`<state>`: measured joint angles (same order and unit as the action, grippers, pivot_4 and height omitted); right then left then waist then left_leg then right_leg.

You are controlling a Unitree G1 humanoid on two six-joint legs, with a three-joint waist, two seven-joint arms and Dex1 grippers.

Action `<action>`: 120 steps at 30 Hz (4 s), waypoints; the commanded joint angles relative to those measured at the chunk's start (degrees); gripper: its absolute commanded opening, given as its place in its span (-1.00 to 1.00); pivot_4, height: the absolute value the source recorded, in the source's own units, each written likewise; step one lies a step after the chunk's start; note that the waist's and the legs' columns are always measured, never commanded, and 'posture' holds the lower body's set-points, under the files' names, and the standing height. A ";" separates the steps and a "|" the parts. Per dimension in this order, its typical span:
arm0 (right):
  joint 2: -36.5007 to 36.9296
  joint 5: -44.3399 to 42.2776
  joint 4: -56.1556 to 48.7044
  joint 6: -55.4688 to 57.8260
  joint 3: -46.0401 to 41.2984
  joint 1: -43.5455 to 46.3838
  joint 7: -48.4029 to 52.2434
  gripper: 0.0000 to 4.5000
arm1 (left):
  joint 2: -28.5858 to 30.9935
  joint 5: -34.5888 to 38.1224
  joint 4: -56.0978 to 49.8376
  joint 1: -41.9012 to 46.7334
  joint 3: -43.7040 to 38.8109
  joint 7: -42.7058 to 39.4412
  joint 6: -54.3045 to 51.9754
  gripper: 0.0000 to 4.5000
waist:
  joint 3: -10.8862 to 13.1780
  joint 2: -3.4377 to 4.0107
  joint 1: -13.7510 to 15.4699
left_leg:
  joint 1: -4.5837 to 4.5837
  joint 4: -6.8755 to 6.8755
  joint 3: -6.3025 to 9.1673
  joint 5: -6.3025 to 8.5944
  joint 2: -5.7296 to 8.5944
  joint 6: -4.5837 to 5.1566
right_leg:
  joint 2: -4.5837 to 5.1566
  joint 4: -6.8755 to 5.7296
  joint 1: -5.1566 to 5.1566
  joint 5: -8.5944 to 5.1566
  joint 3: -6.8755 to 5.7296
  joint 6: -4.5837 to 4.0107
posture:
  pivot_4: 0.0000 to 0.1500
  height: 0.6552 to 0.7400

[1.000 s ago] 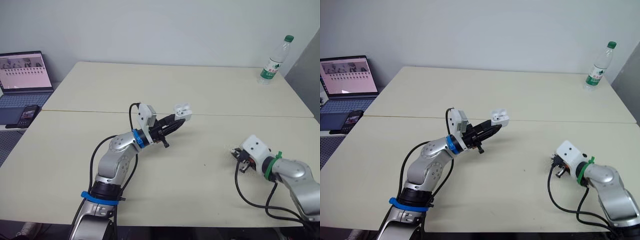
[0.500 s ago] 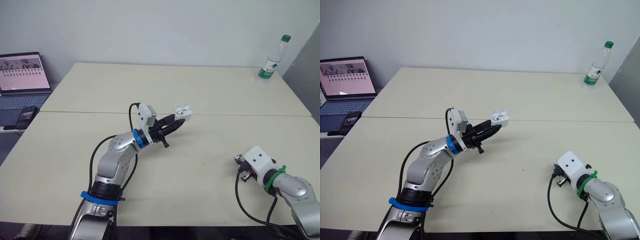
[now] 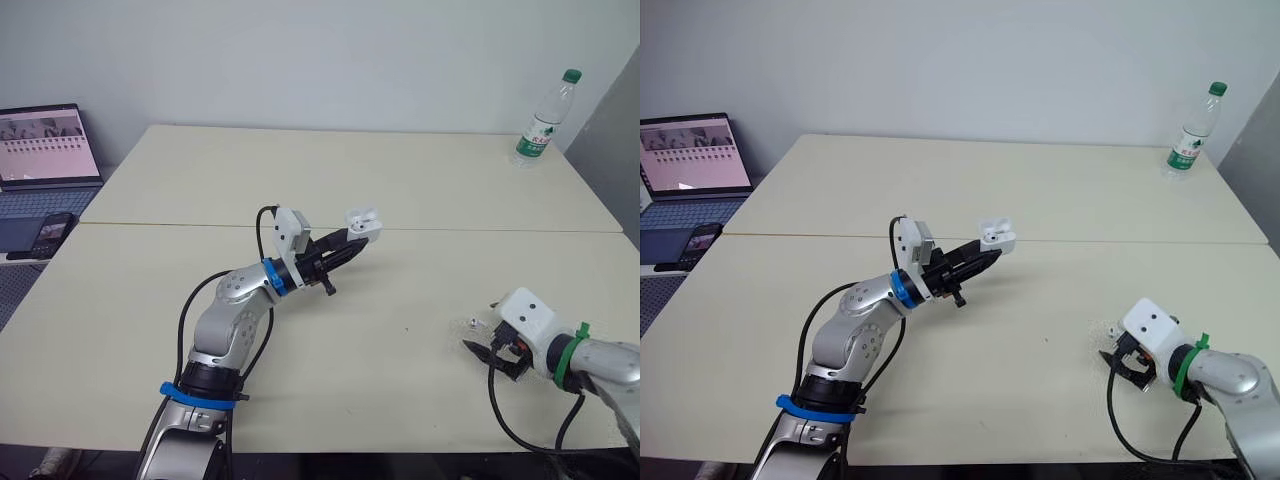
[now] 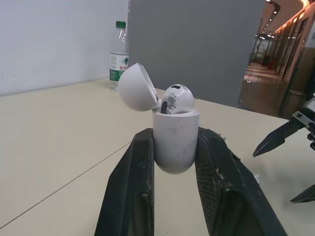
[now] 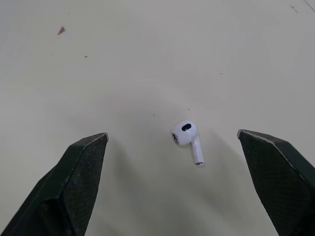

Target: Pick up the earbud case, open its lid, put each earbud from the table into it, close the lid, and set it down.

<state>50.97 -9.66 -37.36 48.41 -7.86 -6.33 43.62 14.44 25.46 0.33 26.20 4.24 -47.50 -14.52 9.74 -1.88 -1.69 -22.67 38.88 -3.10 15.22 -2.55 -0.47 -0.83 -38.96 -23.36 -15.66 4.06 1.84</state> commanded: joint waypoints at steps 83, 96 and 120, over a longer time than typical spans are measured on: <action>20.31 16.54 30.77 -28.11 27.00 26.91 36.34 0.42 | -1.21 -0.55 -2.55 -0.57 0.12 1.39 1.34 -0.65 | 0.03 0.00 -0.13 | 0.02 0.00 -0.15 0.01 -0.06 0.02 | 0.10 -0.01 -0.10 0.18 0.00 -0.25 | 1.00 0.91; 19.47 18.49 25.94 -10.92 28.12 28.30 35.73 0.42 | -1.36 -0.68 -2.37 -0.66 0.11 1.33 1.61 -0.65 | 0.03 0.00 -0.01 | -0.04 -0.01 -0.14 0.01 -0.01 0.02 | 0.12 0.00 -0.13 0.18 -0.01 -0.25 | 1.00 0.91; 19.29 17.47 21.74 -6.05 28.17 27.23 35.54 -0.99 | -1.31 -0.65 -2.12 -0.86 0.11 0.94 1.59 -0.65 | 0.03 0.00 -0.03 | -0.05 -0.01 -0.14 0.01 0.00 0.02 | 0.10 0.01 -0.15 0.18 -0.03 -0.24 | 1.00 0.91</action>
<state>69.20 7.86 -14.09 42.06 21.40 21.00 79.31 13.31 24.70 -0.44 24.75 4.35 -46.00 -14.21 9.77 -1.88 -1.72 -22.72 38.88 -3.23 15.23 -2.55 -0.45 -0.73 -38.95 -23.50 -15.48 4.02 1.59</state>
